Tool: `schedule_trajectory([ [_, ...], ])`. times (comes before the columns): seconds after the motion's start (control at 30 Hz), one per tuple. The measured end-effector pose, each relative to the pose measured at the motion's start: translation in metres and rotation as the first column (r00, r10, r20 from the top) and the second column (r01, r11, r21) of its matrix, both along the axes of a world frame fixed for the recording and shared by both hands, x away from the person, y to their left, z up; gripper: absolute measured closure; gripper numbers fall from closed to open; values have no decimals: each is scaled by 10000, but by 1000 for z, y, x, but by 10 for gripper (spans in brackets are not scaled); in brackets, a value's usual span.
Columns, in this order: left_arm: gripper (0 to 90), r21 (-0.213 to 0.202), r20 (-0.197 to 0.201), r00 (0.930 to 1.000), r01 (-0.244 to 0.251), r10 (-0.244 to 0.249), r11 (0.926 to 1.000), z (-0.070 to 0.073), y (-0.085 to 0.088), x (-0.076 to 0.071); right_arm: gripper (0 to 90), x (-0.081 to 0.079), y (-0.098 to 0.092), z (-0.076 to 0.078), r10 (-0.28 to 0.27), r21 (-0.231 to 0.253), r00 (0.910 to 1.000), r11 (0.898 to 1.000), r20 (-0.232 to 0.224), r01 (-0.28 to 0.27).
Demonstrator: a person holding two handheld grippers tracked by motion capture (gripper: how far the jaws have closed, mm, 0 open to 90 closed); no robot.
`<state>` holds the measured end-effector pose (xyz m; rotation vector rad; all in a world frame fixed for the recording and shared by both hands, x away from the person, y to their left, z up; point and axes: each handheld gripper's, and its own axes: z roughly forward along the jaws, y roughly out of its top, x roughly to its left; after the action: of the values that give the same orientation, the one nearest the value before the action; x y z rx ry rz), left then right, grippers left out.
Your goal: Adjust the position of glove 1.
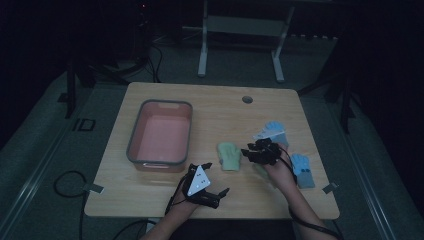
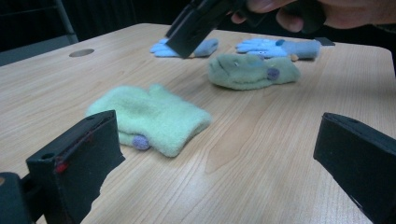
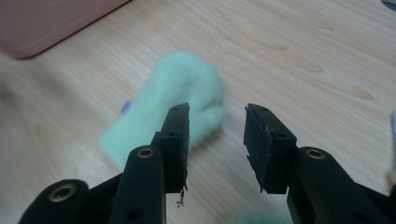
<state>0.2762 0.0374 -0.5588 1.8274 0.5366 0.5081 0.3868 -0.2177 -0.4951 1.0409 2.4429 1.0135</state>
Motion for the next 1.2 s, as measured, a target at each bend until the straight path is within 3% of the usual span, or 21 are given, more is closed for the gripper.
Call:
schedule_trajectory([
  [0.23,6,2,3,10000,7,-7,10000,0,0,0,609,-1,-29,5,453,111,9990,9989,42,-454],
  [0.47,6,-24,-13,10000,-37,37,10000,0,0,0,622,-2,-59,-1,1313,-555,9913,9898,-28,-1313],
  [0.6,6,-29,-36,10000,-50,50,10000,0,0,0,612,-2,-71,-8,1469,-710,9888,9864,-266,-1484],
  [0.8,6,-17,-20,10000,-73,73,10000,0,0,0,603,-3,-78,-23,1296,-702,9899,9886,-575,-1335],
  [0.97,6,-22,-17,10000,-52,52,10000,0,0,0,541,-3,-77,-36,1160,-843,9902,9889,-774,-1224],
  [1.2,6,23,15,10000,-19,19,10000,0,0,0,603,-8,-76,-42,1016,-856,9940,9908,-412,-1048],
])
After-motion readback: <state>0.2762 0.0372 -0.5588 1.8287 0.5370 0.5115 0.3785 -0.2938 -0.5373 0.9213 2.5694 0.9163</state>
